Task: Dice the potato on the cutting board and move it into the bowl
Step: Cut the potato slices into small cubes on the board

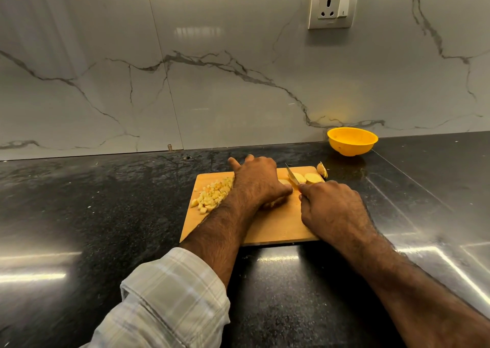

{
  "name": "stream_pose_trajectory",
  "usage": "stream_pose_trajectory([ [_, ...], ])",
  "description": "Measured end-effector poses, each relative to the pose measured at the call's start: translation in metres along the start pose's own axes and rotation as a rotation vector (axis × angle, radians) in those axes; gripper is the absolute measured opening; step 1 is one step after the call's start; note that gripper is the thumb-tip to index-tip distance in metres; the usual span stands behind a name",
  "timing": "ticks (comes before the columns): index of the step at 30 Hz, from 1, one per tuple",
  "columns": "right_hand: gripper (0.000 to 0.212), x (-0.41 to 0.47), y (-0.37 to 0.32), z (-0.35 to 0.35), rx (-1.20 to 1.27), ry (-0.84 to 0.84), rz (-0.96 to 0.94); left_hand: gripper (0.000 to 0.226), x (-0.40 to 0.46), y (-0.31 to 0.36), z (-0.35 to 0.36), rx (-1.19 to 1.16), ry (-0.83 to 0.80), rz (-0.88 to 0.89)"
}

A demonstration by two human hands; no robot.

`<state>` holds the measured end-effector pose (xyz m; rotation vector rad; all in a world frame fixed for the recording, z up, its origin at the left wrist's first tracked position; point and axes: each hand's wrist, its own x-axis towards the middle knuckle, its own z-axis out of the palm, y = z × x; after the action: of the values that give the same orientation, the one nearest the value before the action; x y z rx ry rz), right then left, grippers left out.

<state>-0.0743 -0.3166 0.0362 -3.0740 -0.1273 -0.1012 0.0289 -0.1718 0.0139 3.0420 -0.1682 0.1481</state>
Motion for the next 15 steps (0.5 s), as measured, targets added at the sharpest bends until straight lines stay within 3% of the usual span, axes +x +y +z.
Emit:
stream_pose_trajectory([
  [6,0.033,0.001,-0.006,0.002,-0.031,-0.105,-0.018,0.045,0.001,-0.01,-0.007,-0.092,-0.094,0.019],
  [15,0.028,0.003,-0.009,0.004,-0.05,-0.141,-0.002,0.04,-0.002,-0.001,0.001,-0.074,0.016,0.038],
])
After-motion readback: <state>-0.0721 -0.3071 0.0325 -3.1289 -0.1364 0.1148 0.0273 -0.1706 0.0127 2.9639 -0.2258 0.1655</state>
